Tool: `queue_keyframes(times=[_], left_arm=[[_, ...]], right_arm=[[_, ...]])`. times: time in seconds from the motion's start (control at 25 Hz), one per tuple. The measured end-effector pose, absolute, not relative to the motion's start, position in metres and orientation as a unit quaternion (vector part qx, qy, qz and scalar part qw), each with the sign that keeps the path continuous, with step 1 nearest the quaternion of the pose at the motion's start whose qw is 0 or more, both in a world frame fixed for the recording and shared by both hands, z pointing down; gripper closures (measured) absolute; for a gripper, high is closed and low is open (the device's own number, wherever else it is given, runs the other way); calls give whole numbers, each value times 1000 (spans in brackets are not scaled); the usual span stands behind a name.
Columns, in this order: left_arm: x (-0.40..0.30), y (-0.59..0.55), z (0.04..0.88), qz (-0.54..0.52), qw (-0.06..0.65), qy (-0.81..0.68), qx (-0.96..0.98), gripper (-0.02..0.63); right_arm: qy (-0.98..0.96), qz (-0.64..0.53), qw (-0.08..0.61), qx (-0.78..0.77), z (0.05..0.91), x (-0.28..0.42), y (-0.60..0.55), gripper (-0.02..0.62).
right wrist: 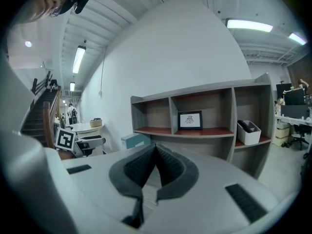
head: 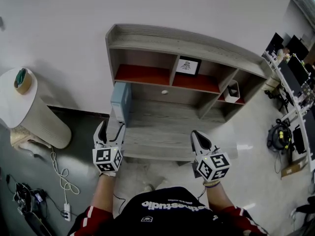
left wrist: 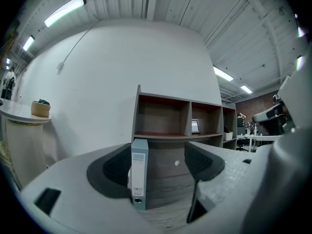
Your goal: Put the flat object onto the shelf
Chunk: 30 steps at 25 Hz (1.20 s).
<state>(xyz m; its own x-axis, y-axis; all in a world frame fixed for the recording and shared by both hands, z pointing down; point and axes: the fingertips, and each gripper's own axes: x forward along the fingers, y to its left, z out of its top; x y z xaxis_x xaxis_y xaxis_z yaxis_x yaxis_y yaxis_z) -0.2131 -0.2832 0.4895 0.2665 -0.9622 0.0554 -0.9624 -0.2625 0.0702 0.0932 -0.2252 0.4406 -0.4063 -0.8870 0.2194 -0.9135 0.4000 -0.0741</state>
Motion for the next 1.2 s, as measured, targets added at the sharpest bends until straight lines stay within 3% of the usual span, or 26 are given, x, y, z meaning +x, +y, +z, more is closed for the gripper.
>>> queue_keyframes(times=[0.4,0.72,1.2], left_arm=[[-184,-239,459,-16,50,-585,809,265],[-120,-198,439,-29,53,-557,829,270],[-65,-136,399,-10,7,-546,838,286]], right_arm=[[-827,79,65,553,428,129,-196,594],[-816,86,32,571,415,181,-163,594],[-803,73,-1,592,398,226,-107,594]])
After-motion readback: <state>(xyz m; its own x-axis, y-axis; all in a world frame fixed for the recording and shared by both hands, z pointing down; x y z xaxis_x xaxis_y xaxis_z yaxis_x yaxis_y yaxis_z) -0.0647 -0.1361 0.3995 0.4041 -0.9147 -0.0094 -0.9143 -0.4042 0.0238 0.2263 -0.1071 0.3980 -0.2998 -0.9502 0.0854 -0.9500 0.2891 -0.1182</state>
